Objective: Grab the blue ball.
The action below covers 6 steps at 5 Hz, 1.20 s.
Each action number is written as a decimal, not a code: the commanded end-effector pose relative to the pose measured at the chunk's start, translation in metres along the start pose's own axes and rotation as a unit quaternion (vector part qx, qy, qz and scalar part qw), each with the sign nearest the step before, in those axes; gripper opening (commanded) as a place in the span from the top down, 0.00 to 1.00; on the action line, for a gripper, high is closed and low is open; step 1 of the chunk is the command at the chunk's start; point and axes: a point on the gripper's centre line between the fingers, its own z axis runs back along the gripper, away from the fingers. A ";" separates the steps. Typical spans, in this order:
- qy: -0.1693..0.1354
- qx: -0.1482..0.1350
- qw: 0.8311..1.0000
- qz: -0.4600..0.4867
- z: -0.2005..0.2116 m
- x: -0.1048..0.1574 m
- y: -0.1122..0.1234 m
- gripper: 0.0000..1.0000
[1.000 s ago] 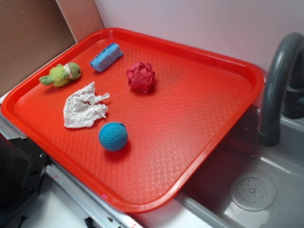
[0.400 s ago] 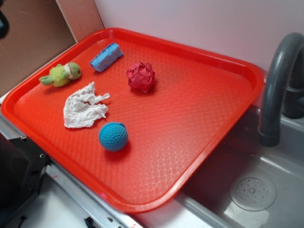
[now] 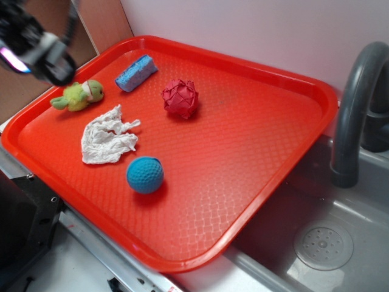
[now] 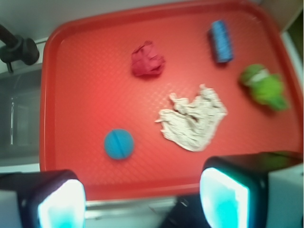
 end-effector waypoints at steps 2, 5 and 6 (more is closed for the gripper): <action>0.079 -0.030 0.996 -0.027 -0.102 0.011 -0.027 0.00; 0.149 0.004 0.988 -0.034 -0.144 -0.014 -0.025 0.00; 0.151 0.038 0.987 -0.035 -0.150 -0.013 -0.025 1.00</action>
